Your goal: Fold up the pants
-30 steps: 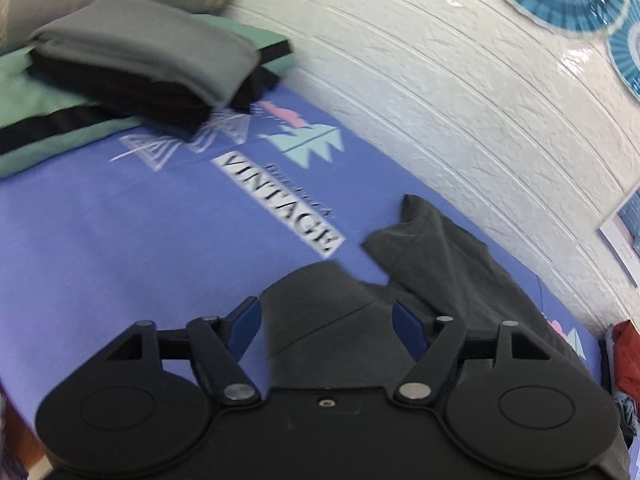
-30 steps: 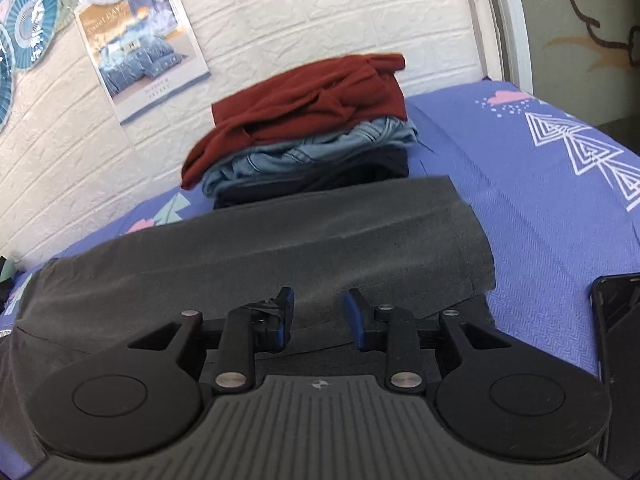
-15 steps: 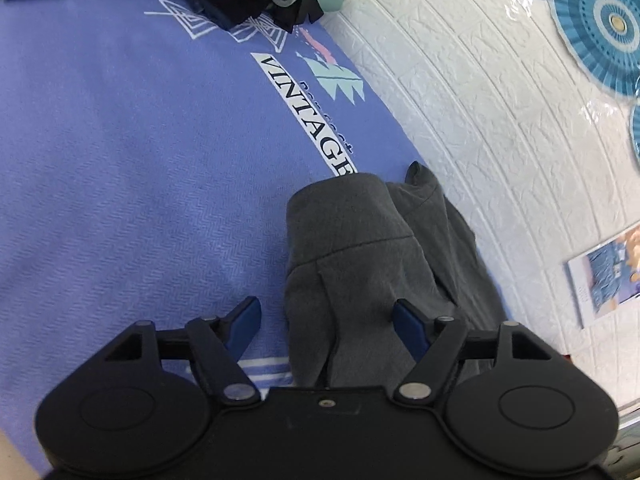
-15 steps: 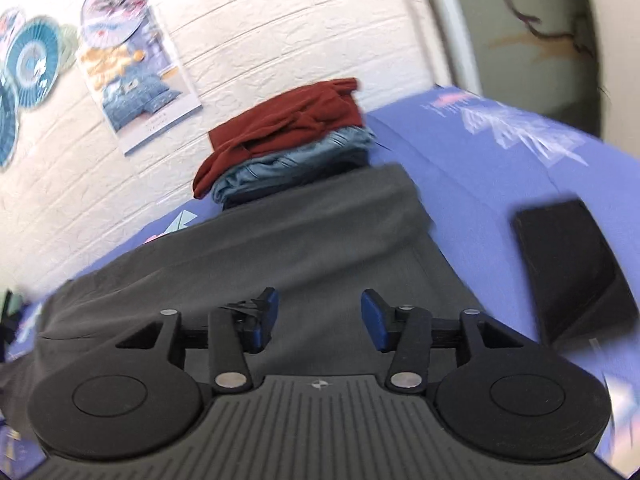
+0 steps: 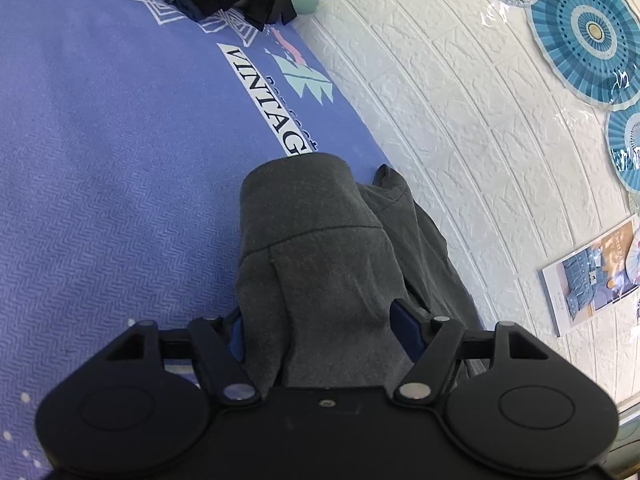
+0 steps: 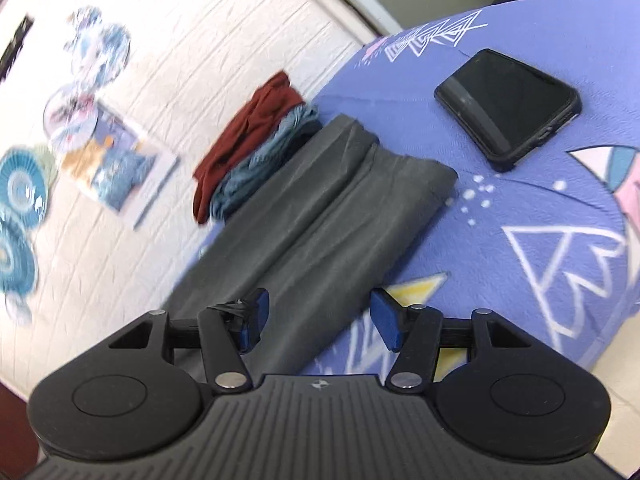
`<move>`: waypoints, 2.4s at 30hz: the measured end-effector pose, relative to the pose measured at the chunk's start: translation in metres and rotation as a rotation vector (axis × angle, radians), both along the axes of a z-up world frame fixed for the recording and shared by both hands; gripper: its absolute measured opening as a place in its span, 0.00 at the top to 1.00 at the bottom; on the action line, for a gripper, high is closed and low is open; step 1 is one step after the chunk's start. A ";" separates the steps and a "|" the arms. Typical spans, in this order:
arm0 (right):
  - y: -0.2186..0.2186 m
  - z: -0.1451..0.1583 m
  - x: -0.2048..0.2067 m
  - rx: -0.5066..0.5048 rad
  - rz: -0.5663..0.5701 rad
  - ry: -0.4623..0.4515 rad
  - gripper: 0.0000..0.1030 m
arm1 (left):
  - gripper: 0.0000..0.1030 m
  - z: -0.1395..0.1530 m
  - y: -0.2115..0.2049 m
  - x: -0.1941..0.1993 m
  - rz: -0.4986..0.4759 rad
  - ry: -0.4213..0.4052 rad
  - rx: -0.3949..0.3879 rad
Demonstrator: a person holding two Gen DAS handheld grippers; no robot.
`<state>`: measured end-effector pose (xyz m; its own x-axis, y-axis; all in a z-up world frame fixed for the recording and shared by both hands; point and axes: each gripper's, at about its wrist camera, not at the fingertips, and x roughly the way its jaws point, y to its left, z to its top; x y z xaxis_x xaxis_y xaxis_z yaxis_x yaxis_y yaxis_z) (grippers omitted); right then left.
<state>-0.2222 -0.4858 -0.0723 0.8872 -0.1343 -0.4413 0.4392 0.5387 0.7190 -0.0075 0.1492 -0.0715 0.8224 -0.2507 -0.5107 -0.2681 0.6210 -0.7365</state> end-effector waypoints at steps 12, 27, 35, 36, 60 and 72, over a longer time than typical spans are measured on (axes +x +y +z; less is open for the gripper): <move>-0.006 0.033 -0.020 -0.062 -0.049 -0.020 0.96 | 0.00 0.044 0.008 -0.014 -0.033 -0.012 0.080; 0.002 0.010 -0.023 -0.021 0.050 0.042 0.51 | 0.00 0.003 0.007 -0.041 -0.036 0.044 0.023; 0.006 0.001 -0.008 0.023 0.145 0.027 0.90 | 0.00 0.001 -0.005 -0.030 -0.061 0.046 -0.010; 0.007 0.005 -0.010 0.019 0.144 0.010 0.95 | 0.00 0.006 -0.001 -0.033 -0.048 0.027 -0.047; -0.069 0.055 0.181 -0.067 0.171 0.023 0.96 | 0.00 0.073 -0.064 0.174 -0.025 -0.071 -0.167; -0.093 0.008 0.236 0.015 0.166 0.135 0.91 | 0.00 0.043 -0.091 0.235 -0.035 0.021 -0.014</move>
